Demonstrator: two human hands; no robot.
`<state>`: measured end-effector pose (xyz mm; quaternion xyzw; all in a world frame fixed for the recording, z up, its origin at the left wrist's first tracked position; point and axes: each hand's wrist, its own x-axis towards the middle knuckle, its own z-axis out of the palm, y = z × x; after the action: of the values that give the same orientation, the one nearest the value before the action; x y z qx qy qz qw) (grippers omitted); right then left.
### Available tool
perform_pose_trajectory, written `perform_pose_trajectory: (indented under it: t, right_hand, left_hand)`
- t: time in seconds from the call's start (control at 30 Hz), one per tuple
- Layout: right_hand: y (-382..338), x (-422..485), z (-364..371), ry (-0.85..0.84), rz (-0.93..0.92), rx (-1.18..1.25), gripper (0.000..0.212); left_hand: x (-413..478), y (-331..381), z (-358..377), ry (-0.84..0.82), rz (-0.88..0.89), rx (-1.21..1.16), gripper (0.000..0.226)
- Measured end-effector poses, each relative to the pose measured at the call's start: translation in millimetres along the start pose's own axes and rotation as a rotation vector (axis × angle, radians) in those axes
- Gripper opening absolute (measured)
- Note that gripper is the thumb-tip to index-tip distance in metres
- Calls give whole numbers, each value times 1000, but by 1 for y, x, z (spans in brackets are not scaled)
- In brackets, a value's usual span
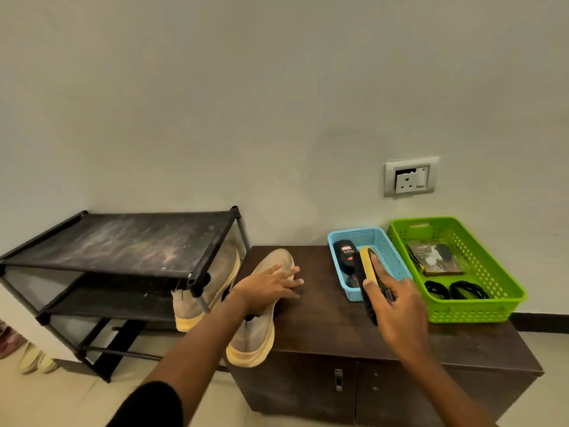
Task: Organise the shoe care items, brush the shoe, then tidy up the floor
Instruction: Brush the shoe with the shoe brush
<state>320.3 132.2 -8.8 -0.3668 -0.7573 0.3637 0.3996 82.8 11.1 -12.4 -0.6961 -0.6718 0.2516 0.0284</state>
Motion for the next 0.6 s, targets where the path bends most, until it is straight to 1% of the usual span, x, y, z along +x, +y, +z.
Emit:
perform_pose_trajectory:
  t: [0.1, 0.17, 0.23, 0.33, 0.37, 0.43, 0.47, 0.53, 0.6]
  right_hand:
    - [5, 4, 0, 8, -13, 6, 46]
    - [7, 5, 1, -2, -19, 5, 46]
    - [7, 5, 4, -16, -20, -2, 47]
    - [5, 3, 9, -53, -42, 0, 47]
    - [4, 2, 10, -63, -50, 10, 47]
    - [0, 0, 11, -67, -75, 29, 48]
    - [-2, 0, 12, -64, -86, 31, 48]
    - [-5, -1, 12, -58, -95, 30, 48]
    - [-7, -3, 12, -65, -102, 26, 47]
  left_hand:
    - [14, -1, 9, -95, -9, 30, 58]
    - [12, -1, 18, -73, -148, -88, 50]
    - [5, -2, 20, -20, -300, -203, 54]
    - [-6, -3, 19, 141, -435, -306, 61]
    - [-10, -2, 19, 226, -498, -355, 62]
    - [-18, 2, 22, 497, -592, -400, 67]
    - [-24, 7, 22, 587, -611, -430, 72]
    - [-32, 25, 23, 657, -642, -445, 80]
    - [-31, 50, 21, 659, -638, -448, 83]
